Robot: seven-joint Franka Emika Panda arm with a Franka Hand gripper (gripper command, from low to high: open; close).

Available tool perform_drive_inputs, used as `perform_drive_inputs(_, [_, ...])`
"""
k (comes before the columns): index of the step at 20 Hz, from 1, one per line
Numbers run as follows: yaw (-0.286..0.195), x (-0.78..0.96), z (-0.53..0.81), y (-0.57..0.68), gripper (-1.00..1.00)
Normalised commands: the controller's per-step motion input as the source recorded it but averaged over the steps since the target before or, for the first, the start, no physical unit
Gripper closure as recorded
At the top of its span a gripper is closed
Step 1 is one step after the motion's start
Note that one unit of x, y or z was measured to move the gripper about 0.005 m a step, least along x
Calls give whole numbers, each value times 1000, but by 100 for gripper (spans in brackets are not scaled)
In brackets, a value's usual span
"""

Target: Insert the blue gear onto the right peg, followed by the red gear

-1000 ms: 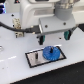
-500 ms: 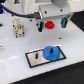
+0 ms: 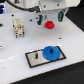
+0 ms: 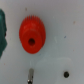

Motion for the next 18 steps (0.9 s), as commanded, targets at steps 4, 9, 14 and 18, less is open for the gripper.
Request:
perform_drive_inputs(4, [0, -391, -250, 262, -100])
perform_drive_inputs(9, [0, -196, -330, 200, -100])
perform_drive_inputs(14, [0, -238, -323, 109, -100])
perform_drive_inputs(18, [0, -334, -332, 47, -100])
